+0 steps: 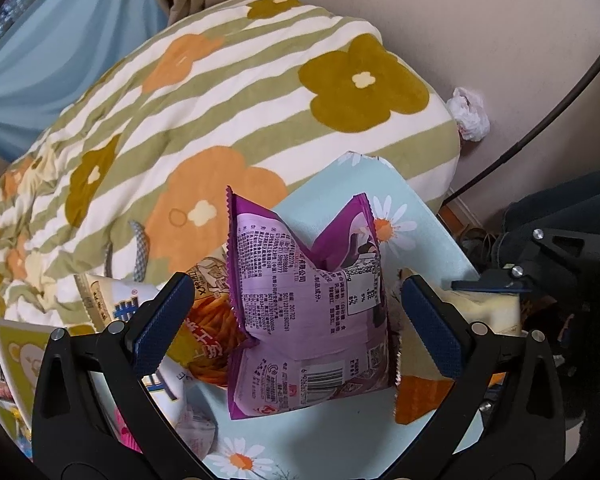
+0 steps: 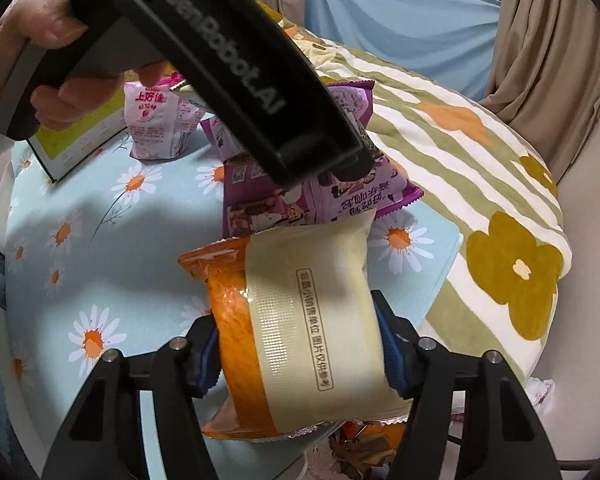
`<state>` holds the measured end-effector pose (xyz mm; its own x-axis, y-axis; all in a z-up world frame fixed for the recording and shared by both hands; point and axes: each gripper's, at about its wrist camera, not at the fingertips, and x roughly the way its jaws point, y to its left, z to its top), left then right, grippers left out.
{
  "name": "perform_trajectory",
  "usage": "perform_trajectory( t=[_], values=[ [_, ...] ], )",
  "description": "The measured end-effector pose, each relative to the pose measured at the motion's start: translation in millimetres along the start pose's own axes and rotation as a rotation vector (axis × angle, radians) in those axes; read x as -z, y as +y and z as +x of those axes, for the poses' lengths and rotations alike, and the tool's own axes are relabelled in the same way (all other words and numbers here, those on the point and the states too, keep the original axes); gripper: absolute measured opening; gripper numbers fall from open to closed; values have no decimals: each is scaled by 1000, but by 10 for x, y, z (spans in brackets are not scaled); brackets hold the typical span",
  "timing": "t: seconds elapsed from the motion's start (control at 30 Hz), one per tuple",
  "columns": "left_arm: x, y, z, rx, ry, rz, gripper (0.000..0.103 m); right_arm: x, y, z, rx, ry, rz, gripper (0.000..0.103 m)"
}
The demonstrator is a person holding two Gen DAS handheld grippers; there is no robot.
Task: Organize snacks
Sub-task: 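Grasp the purple bag with the left tool while the right tool grasps the orange-and-cream bag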
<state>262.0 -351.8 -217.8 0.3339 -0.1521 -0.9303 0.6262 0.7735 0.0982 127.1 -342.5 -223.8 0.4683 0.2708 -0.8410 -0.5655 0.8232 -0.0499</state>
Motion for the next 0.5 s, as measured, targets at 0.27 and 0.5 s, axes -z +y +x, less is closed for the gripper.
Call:
perform_trajectory(
  t=[0.27,0.5],
  values=[
    [2,-52,140,4,48,9,92,48,69,-98,-3,-1,-9,60],
    [67,-124,190,16,72,22,73,82,78,-129,-2,7,7,60]
  ],
)
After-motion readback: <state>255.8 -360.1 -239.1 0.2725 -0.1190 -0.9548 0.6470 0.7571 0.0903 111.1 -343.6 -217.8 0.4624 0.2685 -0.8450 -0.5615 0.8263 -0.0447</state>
